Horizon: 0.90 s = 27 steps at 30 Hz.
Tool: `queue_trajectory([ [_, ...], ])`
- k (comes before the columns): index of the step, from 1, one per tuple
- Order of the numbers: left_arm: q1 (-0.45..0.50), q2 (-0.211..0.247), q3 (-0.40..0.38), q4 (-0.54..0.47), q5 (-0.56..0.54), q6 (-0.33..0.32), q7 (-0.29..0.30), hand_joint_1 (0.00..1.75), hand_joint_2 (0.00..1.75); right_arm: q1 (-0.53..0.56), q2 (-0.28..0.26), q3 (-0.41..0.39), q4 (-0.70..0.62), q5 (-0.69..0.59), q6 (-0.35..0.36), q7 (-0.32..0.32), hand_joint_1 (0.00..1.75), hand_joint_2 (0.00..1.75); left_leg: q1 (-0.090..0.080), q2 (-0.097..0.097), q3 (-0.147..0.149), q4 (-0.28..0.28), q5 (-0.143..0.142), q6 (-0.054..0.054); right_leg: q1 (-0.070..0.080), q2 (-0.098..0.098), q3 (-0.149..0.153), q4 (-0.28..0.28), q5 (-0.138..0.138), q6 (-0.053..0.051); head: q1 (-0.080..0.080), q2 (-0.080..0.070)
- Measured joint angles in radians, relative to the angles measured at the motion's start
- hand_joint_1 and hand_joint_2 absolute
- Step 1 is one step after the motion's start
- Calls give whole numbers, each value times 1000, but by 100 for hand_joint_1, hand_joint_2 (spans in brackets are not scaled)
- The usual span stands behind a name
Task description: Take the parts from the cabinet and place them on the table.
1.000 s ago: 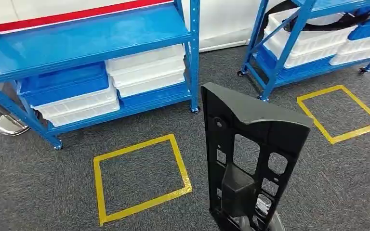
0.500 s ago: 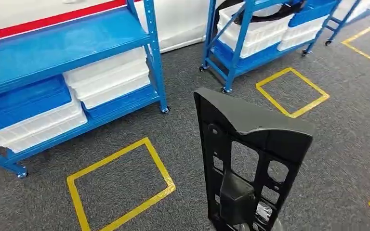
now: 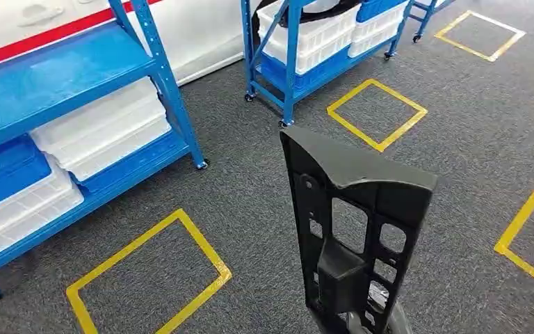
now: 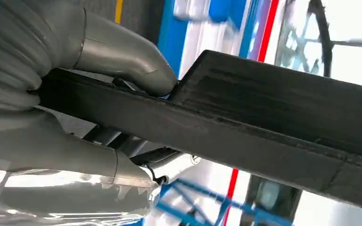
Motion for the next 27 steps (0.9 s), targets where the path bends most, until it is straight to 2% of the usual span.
queue_trajectory([
  [2, -1, 0, 0, 0, 0, 0, -2, 0, 175, 0, 0, 1, 6, -2, -5, 0, 175, 175, 0, -8, 55, -129, 91, 6, 1, 29, 2, 3, 0, 0, 0, 0],
  [3, -1, 0, 0, 0, -1, 0, -2, 0, 175, -1, 0, 1, 8, -2, -5, 0, 175, 175, 1, -46, 92, -218, 139, 11, 0, 42, 2, 5, 1, 2, 0, 0],
  [4, -1, 0, 0, 0, -1, 0, -3, 0, 175, -4, 0, 2, 11, -3, -5, -2, 175, 175, -1, -97, 109, -262, 140, 20, 3, 52, -2, 9, 1, 7, 0, 0],
  [5, -2, 0, 0, 0, -1, 0, -5, 0, 175, -7, 0, 2, 13, -3, -5, -2, 175, 175, 2, -91, 120, -291, 128, 22, 2, 69, -11, 12, 4, 15, 0, 0],
  [8, -3, 0, 0, 0, -2, 0, -6, 0, 175, -3, 4, 3, 14, -3, -5, -2, 175, 175, -6, -64, 119, -287, 130, 34, -6, 96, -23, 4, 17, 36, 0, 0],
  [9, -4, -2, 0, 0, -2, 0, -6, 0, 175, -2, 5, 3, 14, -6, -5, -2, 175, 175, 7, -45, 121, -306, 143, 49, -6, 88, -27, 10, 14, 40, 0, 0],
  [10, -4, -2, 0, 0, -4, 0, -6, 0, 175, 0, 7, 3, 14, -7, -6, -2, 175, 175, 3, -29, 123, -310, 146, 54, -1, 22, -40, 37, -6, 38, 1, 0],
  [11, -3, -2, 0, 0, -4, 1, -5, 0, 175, -3, 7, 3, 14, -8, -5, -2, 175, 175, 1, -16, 122, -310, 147, 60, 2, -19, -67, 93, -46, 37, 0, 0],
  [12, -2, -2, 0, 0, -6, 2, -5, 0, 175, -4, 9, 5, 14, -10, -5, -2, 175, 175, -2, -1, 121, -309, 147, 61, 0, -37, -105, 177, -90, 39, 0, 0],
  [13, 0, -2, 0, 0, -10, 3, -3, 0, 175, -3, 13, 4, 15, -13, -6, -2, 175, 175, -5, 15, 121, -309, 146, 63, -3, -41, -136, 246, -119, 42, 0, 0],
  [14, 1, -2, 0, 0, -11, 6, -1, 0, 175, -1, 16, 4, 16, -17, -8, -2, 175, 175, -7, 32, 119, -308, 145, 64, -5, -42, -159, 297, -132, 44, 0, 0],
  [15, 1, -2, 0, 0, -13, 6, 0, 0, 175, 2, 19, 4, 17, -18, -8, -2, 175, 175, -8, 46, 118, -308, 143, 63, -7, -43, -156, 298, -121, 46, 0, 0],
  [16, 0, -2, 0, 0, -13, 7, 1, 0, 175, 5, 21, 3, 17, -19, -8, -1, 175, 175, -8, 58, 118, -307, 142, 61, -7, -47, -134, 261, -95, 47, 0, 0],
  [17, -1, -2, 0, 0, -13, 8, 2, 0, 175, 8, 23, 3, 17, -19, -8, -1, 175, 175, -8, 69, 120, -306, 140, 59, -7, -52, -92, 191, -59, 46, 0, 0],
  [18, -3, -2, 0, 0, -13, 9, 3, 0, 175, 10, 24, 2, 17, -19, -8, -1, 175, 175, -8, 82, 124, -305, 136, 55, -6, -74, -28, 86, -18, 43, 0, 0],
  [19, -3, -2, 0, 0, -14, 9, 3, 0, 175, 9, 24, 2, 17, -19, -8, -1, 175, 175, -11, 93, 130, -302, 132, 49, -2, -129, 11, 13, -19, 41, 0, 0],
  [20, -2, -2, 0, 0, -14, 9, 5, 0, 175, 7, 24, 1, 16, -19, -8, 0, 175, 175, -18, 100, 125, -297, 126, 41, 9, -128, 13, 7, -20, 33, 0, 0],
  [21, -3, -2, 0, 0, -15, 10, 5, 0, 175, 10, 25, 1, 15, -19, -8, 0, 175, 175, -18, 105, 128, -299, 125, 38, 9, -113, 11, 8, -19, 26, 0, 0],
  [23, -9, -2, 0, 0, -19, 10, 5, 0, 175, 20, 25, -3, 15, -13, -9, 3, 175, 175, -17, 129, 139, -301, 123, 30, 14, -92, 5, 8, -19, 18, 0, 0],
  [24, -11, -2, 0, 0, -20, 10, 4, 0, 175, 23, 25, -5, 14, -9, -10, 5, 175, 175, -15, 131, 138, -297, 117, 22, 8, -80, 8, 1, -13, 10, 0, 0],
  [25, -11, -2, 0, 0, -21, 10, 3, 0, 175, 27, 25, -7, 12, -4, -9, 8, 175, 175, -9, 78, 132, -278, 98, 13, 5, -70, 6, -2, -10, 5, 0, 0],
  [26, -9, -2, 0, 0, -21, 11, 1, 0, 175, 26, 25, -8, 11, 1, -9, 10, 175, 175, -8, 37, 112, -232, 63, 9, 3, -61, 4, -2, -8, 0, 0, 0],
  [27, -7, -2, 0, 0, -21, 11, 1, 0, 175, 25, 24, -9, 11, 5, -9, 11, 175, 175, -7, 15, 76, -148, 17, 7, 4, -49, 1, -2, -6, -5, 0, 0],
])
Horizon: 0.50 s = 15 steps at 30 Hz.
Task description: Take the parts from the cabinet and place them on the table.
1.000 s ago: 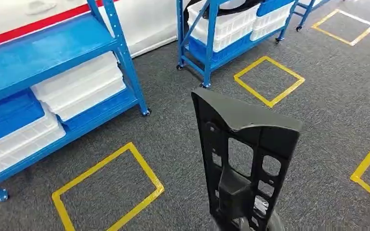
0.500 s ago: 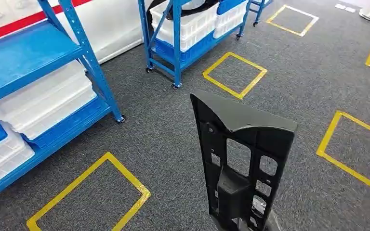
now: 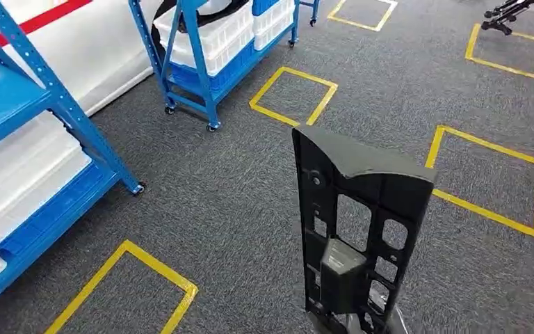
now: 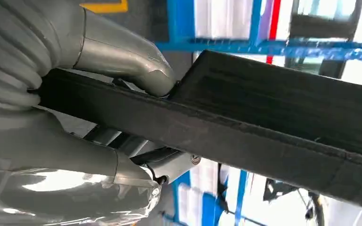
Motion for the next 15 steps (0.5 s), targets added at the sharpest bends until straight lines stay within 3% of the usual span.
queue_trajectory([
  [2, 4, 0, 0, 0, -1, 0, 0, 0, 175, 2, 0, -2, 0, 3, 0, 1, 175, 175, 1, -13, -70, 148, -54, -2, 2, 27, -3, 1, 2, -2, 0, 0],
  [3, 6, 0, 0, 0, -1, 0, 0, 0, 175, 4, 0, -2, 0, 4, 0, 2, 175, 175, 1, -13, -81, 168, -45, -1, 3, 43, -3, 2, 2, -2, 0, 0],
  [4, 7, 0, 0, 0, -1, -1, 0, 0, 175, 6, 0, -3, 0, 5, 0, 2, 175, 175, 1, -14, -71, 141, -14, 0, 3, 58, -2, 3, 2, -2, 0, 0],
  [6, 6, 0, 0, 0, -1, -2, 0, 0, 175, 7, 0, -3, 0, 8, 1, 2, 175, 175, 3, -33, -6, -11, 84, 6, 2, 88, 3, 6, 2, -2, 0, 0],
  [7, 7, 0, 0, 0, -1, -2, 1, 0, 175, 7, 0, -3, 0, 9, 1, 2, 175, 175, 5, -71, 24, -82, 120, 9, 0, 98, 2, 7, 1, 0, 0, 0],
  [8, 7, 1, 1, 0, -1, -3, 2, 0, 175, 6, 0, -3, 0, 12, 3, 2, 175, 175, 6, -131, 36, -122, 112, 15, 5, 113, -3, 13, 2, 9, 0, 0],
  [10, 6, 1, 2, 0, -2, -5, 4, 0, 175, 6, 0, -6, 0, 15, 4, 2, 175, 175, 2, -112, 39, -137, 107, 21, -4, 138, -18, 11, 11, 25, 0, 0],
  [12, 4, 1, 2, 0, -3, -6, 4, 0, 175, 11, 5, -6, 0, 16, 4, 2, 175, 175, 2, -86, 44, -144, 113, 35, -3, 165, -24, 4, 21, 41, 0, 0],
  [13, 3, 1, 2, 0, -4, -7, 4, 0, 175, 14, 6, -8, 0, 17, 4, 2, 175, 175, 9, -65, 46, -154, 122, 47, -4, 126, -27, 18, 12, 37, 0, 0],
  [14, 4, 1, 2, 0, -5, -9, 4, 0, 175, 13, 10, -9, 0, 18, 3, 2, 175, 175, 7, -54, 45, -157, 125, 53, 3, 64, -44, 50, -16, 37, 1, 0],
  [15, 5, 1, 2, 0, -6, -10, 4, 0, 175, 9, 10, -10, 0, 20, 4, 2, 175, 175, 5, -36, 42, -157, 125, 56, 4, 30, -77, 120, -63, 39, 0, 0],
])
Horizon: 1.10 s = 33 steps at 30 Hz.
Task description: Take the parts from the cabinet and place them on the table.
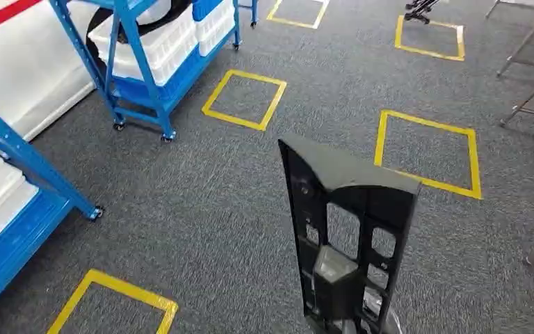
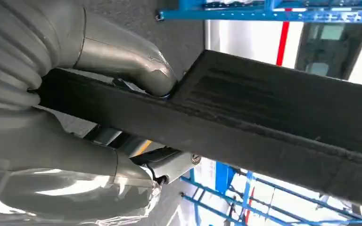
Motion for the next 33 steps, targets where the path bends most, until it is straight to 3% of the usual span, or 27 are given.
queue_trajectory([
  [2, 4, 0, 1, 0, 0, -1, 0, 0, 175, -1, 5, -2, 0, 0, 0, 0, 175, 175, -6, 33, -3, 0, -1, 2, -5, -18, -65, 143, -67, 5, 0, 0],
  [3, 4, 0, 1, 0, 0, -1, 0, 0, 175, 0, 8, -4, 1, 0, 0, 0, 175, 175, -7, 50, -4, 1, -2, 2, -6, -22, -79, 180, -73, 6, 0, 0],
  [4, 3, 0, 2, 0, -1, -1, 0, 0, 175, 2, 10, -6, 2, 0, 0, 0, 175, 175, -8, 65, -4, 1, -3, 2, -6, -25, -68, 168, -57, 7, 0, 0],
  [6, 0, 0, 2, 0, -4, -1, 0, 0, 175, 2, 10, -7, 2, 1, 6, 2, 175, 175, -9, 92, -1, 1, -6, -2, -5, -38, 13, 34, 15, 4, 0, 0],
  [7, -2, 0, 2, 0, -5, -1, 0, 0, 175, 1, 10, -8, 2, 1, 9, 2, 175, 175, -9, 102, 5, 2, -9, -6, -3, -69, 67, -55, 46, -2, 0, 0],
  [8, -3, 0, 2, 0, -6, -1, 0, 0, 175, -3, 10, -8, 2, 1, 13, 2, 175, 175, -14, 113, 8, 2, -13, -12, 7, -129, 100, -117, 36, -8, 0, 0],
  [12, -9, 0, 3, 0, -6, -1, 0, 0, 175, -3, 10, -11, 3, 2, 14, 5, 175, 175, -17, 155, 19, 1, -20, -29, 18, -81, 91, -124, 42, -26, 0, 0],
  [13, -10, 0, 3, 0, -6, -1, 0, 0, 175, -2, 10, -11, 3, 2, 14, 4, 175, 175, -14, 132, 14, 8, -31, -39, 5, -70, 98, -133, 49, -35, 0, 0],
  [14, -10, 0, 3, 0, -6, -1, 0, 0, 175, -4, 10, -11, 3, 2, 14, 3, 175, 175, -10, 66, 7, 37, -54, -44, 5, -58, 97, -135, 52, -40, 0, 0],
  [15, -9, 0, 3, 0, -7, -1, 0, 0, 175, -9, 10, -11, 4, 2, 14, 3, 175, 175, -8, 35, -20, 101, -95, -47, 5, -47, 95, -134, 53, -45, 0, 0],
  [17, -4, 0, 5, 0, -9, -1, 0, 0, 175, -14, 9, -11, 8, 2, 14, 3, 175, 175, -8, 22, -98, 269, -168, -52, 6, -19, 94, -134, 53, -47, 0, 0],
  [18, -3, 0, 6, 0, -11, -1, 0, 0, 175, -14, 9, -11, 11, 2, 14, 3, 175, 175, -8, 22, -122, 316, -174, -53, 6, -5, 94, -133, 53, -47, 0, 0],
  [19, -1, 0, 7, 0, -11, -1, 0, 0, 175, -14, 9, -11, 13, 2, 14, 3, 175, 175, -8, 22, -128, 320, -161, -53, 6, 9, 95, -132, 53, -47, 0, 0],
  [20, -1, 0, 9, 0, -11, -1, 0, 0, 175, -14, 9, -11, 16, 2, 14, 3, 175, 175, -7, 21, -116, 282, -124, -52, 6, 24, 96, -129, 53, -47, 0, 0],
  [22, -2, 0, 11, 0, -12, -1, 0, 0, 175, -14, 9, -11, 19, 2, 14, 3, 175, 175, -3, 5, -59, 144, -37, -48, 4, 51, 97, -124, 51, -44, 0, 0],
  [23, -2, 0, 13, 0, -14, 0, 0, 0, 175, -15, 9, -11, 19, 2, 14, 3, 175, 175, 1, -40, -23, 51, -1, -45, 2, 66, 95, -119, 48, -40, 0, 0],
  [24, -1, 0, 14, 0, -17, 0, 0, 0, 175, -17, 9, -11, 19, 2, 14, 3, 175, 175, 1, -79, -17, 33, -11, -42, 8, 77, 88, -111, 48, -34, 0, 0],
  [26, -5, 0, 15, 0, -21, 3, 3, 0, 175, -14, 9, -11, 19, -2, 17, 4, 175, 175, -3, -61, -14, 27, -16, -33, 1, 100, 76, -114, 55, -21, 0, 0],
  [28, -6, 0, 15, 0, -23, 6, 3, 0, 175, -6, 15, -12, 19, -5, 18, 5, 175, 175, 2, -39, -9, 12, -6, -14, 2, 123, 73, -121, 63, -5, 0, 0],
  [29, -7, 0, 16, 0, -23, 8, 3, 0, 175, -2, 17, -13, 19, -5, 18, 5, 175, 175, 4, -20, -5, 3, 1, -6, 2, 77, 69, -104, 49, -7, 0, 0],
  [30, -7, 0, 16, 0, -24, 9, 2, 0, 175, -3, 19, -14, 19, -5, 19, 5, 175, 175, 3, -9, -5, -1, 4, -1, 6, 22, 48, -62, 16, -7, 0, 0],
  [31, -5, 0, 16, 0, -24, 11, 2, 0, 175, -5, 19, -14, 19, -5, 19, 5, 175, 175, 0, 5, -7, -1, 3, 2, 4, -2, 15, 6, -25, -3, 0, 0],
  [33, -2, 0, 18, 0, -26, 11, 1, 0, 175, -2, 26, -17, 19, -7, 20, 4, 175, 175, -5, 36, -8, -1, 2, 4, -1, -19, -53, 149, -83, 2, 0, 0],
])
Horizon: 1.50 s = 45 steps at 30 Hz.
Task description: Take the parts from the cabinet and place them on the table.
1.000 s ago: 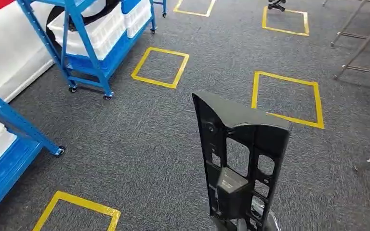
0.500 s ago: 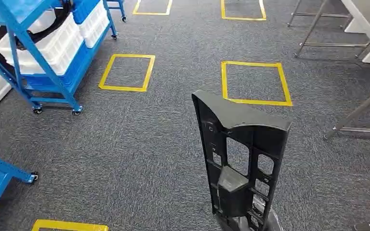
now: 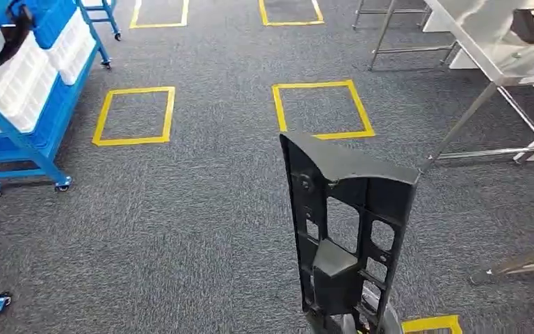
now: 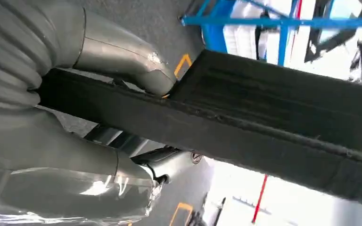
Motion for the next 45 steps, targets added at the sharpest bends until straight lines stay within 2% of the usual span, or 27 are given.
queue_trajectory([
  [2, -1, 0, 0, 0, -3, 2, 2, 0, 175, 9, 4, -5, 0, 0, 3, 0, 175, 175, -1, 28, 1, 0, -3, -1, -3, -4, 1, 4, 21, 3, 0, 0],
  [4, -4, 0, 0, 0, -13, 3, 5, 0, 175, 21, 4, -10, -11, -6, 14, 4, 175, 175, -1, 53, 7, 1, -9, -6, -4, -24, 84, -143, 101, 1, 0, 0],
  [5, -5, -2, 0, 0, -17, 3, 5, 0, 175, 31, 4, -16, -25, -10, 21, 7, 175, 175, -1, 63, 12, 2, -12, -9, -3, -51, 134, -229, 132, -3, 0, 0],
  [6, -5, -3, 0, 0, -19, 6, 5, 0, 175, 38, 4, -25, -40, -16, 32, 11, 175, 175, -8, 73, 15, 4, -17, -16, 11, -101, 156, -275, 117, -8, 0, 0],
  [10, -12, -6, 0, 0, -22, 13, 5, 0, 175, 66, 4, -51, -75, -21, 57, 16, 175, 175, -9, 114, 28, 3, -26, -34, 17, -46, 147, -278, 123, -24, 0, 0],
  [11, -13, -6, 0, 0, -26, 14, 4, 0, 175, 77, 4, -60, -87, -21, 75, 17, 175, 175, -5, 91, 24, 12, -38, -45, 4, -37, 154, -286, 129, -32, 0, 0],
  [12, -12, -6, 0, 0, -29, 15, 2, 0, 175, 84, 4, -68, -97, -21, 90, 17, 175, 175, -3, 34, 13, 45, -64, -49, 5, -26, 153, -287, 130, -34, 0, 0],
  [13, -11, -6, 0, 0, -30, 15, 2, 0, 175, 83, 4, -77, -102, -21, 104, 17, 175, 175, 0, 3, -18, 114, -105, -51, 5, -15, 152, -287, 131, -42, 0, 0],
  [15, -9, -6, 0, 0, -30, 15, 2, 0, 175, 88, 4, -87, -106, -18, 117, 17, 175, 175, 1, -13, -94, 278, -176, -54, 7, 12, 151, -286, 132, -45, 0, 0],
  [16, -7, -6, 0, 0, -30, 15, 2, 0, 175, 92, 4, -93, -108, -18, 121, 18, 175, 175, 2, -13, -120, 326, -182, -55, 7, 28, 151, -285, 132, -45, 0, 0],
  [17, -8, -6, 0, 0, -30, 14, 2, 0, 175, 95, 4, -97, -108, -18, 122, 19, 175, 175, 2, -14, -120, 320, -160, -55, 7, 44, 152, -283, 132, -45, 0, 0],
  [19, -9, -6, 0, 0, -30, 15, 2, 0, 175, 96, 4, -101, -109, -16, 123, 19, 175, 175, 4, -21, -70, 194, -69, -52, 5, 76, 154, -278, 130, -42, 0, 0],
  [20, -9, -5, 0, 0, -30, 15, 2, 0, 175, 98, 4, -103, -111, -16, 123, 19, 175, 175, 7, -50, -29, 96, -16, -50, 3, 92, 153, -273, 128, -39, 0, 0],
  [21, -8, -4, 0, 0, -30, 15, 2, 0, 175, 98, 4, -105, -111, -16, 123, 18, 175, 175, 11, -116, -10, 52, -19, -43, 1, 104, 147, -269, 126, -35, 0, 0],
  [22, -8, -4, 0, 0, -30, 15, 2, 0, 175, 96, 4, -107, -111, -16, 123, 19, 175, 175, 13, -126, -5, 25, -21, -42, 7, 117, 138, -258, 126, -30, 0, 0],
  [26, -11, -6, 0, 0, -30, 15, 2, 0, 175, 109, 6, -118, -115, -15, 123, 20, 175, 175, 13, -75, -4, 12, -10, -16, -3, 163, 124, -265, 138, -3, 0, 0],
  [27, -12, -5, 0, 0, -31, 15, 2, 0, 175, 113, 9, -121, -116, -14, 123, 19, 175, 175, 11, -56, 1, 5, -6, -9, 2, 89, 113, -239, 118, -3, 0, 0],
  [28, -12, -5, 0, 0, -31, 15, 2, 0, 175, 110, 10, -122, -117, -15, 123, 19, 175, 175, 11, -42, 1, 4, -5, -2, 5, 39, 87, -188, 82, -1, 0, 0],
  [30, -8, -5, 0, 0, -30, 15, 2, 0, 175, 105, 13, -123, -117, -14, 123, 20, 175, 175, 5, -9, -1, 5, -7, -1, 1, 3, 16, -37, 8, 6, 0, 0],
  [32, -5, -5, 0, 0, -31, 15, 2, 0, 175, 108, 19, -125, -117, -15, 123, 20, 175, 175, 4, 24, -1, 5, -10, -1, -4, -3, -16, 31, -2, 11, 0, 0],
  [33, -6, -5, 0, 0, -30, 15, 2, 0, 175, 110, 19, -126, -117, -15, 123, 21, 175, 175, 4, 39, 0, 5, -12, -3, -6, -7, 5, -7, 29, 12, 0, 0],
  [35, -10, -5, 0, 0, -31, 15, 2, 0, 175, 110, 21, -128, -117, -15, 123, 21, 175, 175, 4, 64, 9, 5, -18, -8, -6, -34, 107, -186, 115, 9, 0, 0],
  [36, -11, -5, 0, 0, -31, 15, 2, 0, 175, 110, 21, -129, -117, -15, 123, 21, 175, 175, 2, 73, 17, 6, -21, -13, -2, -84, 152, -266, 128, 4, 0, 0],
  [37, -11, -5, 0, 0, -31, 15, 2, 0, 175, 106, 21, -129, -117, -14, 123, 22, 175, 175, -5, 81, 15, 7, -27, -21, 9, -91, 155, -275, 119, 1, 0, 0],
  [41, -18, -5, 0, 0, -31, 15, 2, 0, 175, 113, 22, -130, -120, -15, 123, 23, 175, 175, -3, 115, 34, 5, -35, -43, 6, -41, 151, -283, 126, -21, 0, 0],
  [43, -18, -4, 0, 0, -31, 15, 2, 0, 175, 113, 22, -130, -121, -15, 123, 23, 175, 175, 4, 17, 8, 68, -84, -54, 1, -22, 153, -287, 130, -31, 0, 0],
  [45, -14, -4, 0, 0, -31, 15, 2, 0, 175, 110, 22, -130, -121, -15, 123, 23, 175, 175, 5, -13, -70, 236, -165, -60, 3, 1, 151, -287, 131, -37, 0, 0],
])
